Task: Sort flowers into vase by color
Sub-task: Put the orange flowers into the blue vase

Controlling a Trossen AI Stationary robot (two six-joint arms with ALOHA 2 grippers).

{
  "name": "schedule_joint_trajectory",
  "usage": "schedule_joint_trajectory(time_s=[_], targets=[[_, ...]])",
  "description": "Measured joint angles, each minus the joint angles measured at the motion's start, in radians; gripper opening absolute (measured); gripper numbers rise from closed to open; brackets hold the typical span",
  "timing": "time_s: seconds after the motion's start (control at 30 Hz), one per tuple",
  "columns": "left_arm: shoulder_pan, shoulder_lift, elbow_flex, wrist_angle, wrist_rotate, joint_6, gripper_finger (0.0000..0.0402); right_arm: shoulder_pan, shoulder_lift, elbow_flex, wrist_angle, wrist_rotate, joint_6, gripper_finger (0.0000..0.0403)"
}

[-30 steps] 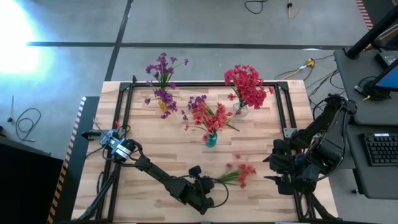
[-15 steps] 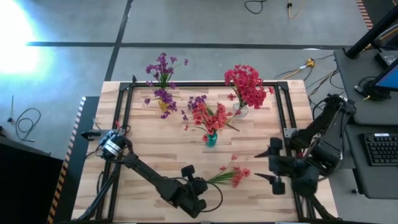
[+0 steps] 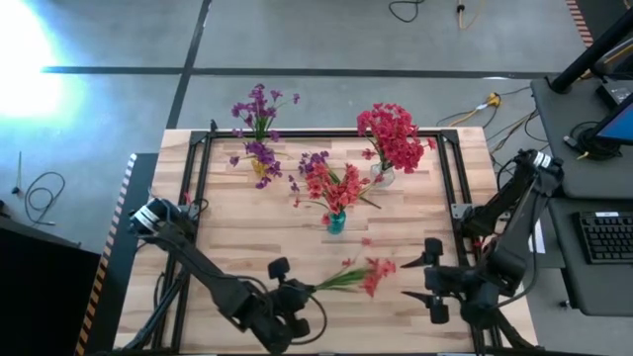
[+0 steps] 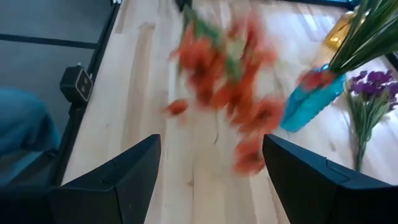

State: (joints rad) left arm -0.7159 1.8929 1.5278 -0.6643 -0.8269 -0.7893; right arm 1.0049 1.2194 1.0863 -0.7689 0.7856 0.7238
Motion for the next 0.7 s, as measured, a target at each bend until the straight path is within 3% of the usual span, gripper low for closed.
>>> schedule_joint_trajectory(time_s=[0.2, 0.47, 0.7], targets=[[-0.023, -0.04, -0.007, 0.025, -0.12, -0.009, 0.0, 0.016, 0.0, -0.123, 0.172, 0.003, 0.026, 0.0274], [-0.019, -0.043, -0.006, 0.153, -0.244, 0.05, 0.0, 0.013, 0.0, -0.379, 0.74, 0.096, -0.031, 0.0274], [-0.013, -0.021, -0.005, 0.455, -0.291, 0.272, 0.0, -0.024, 0.054, -0.53, 1.215, 0.139, -0.134, 0.0274]])
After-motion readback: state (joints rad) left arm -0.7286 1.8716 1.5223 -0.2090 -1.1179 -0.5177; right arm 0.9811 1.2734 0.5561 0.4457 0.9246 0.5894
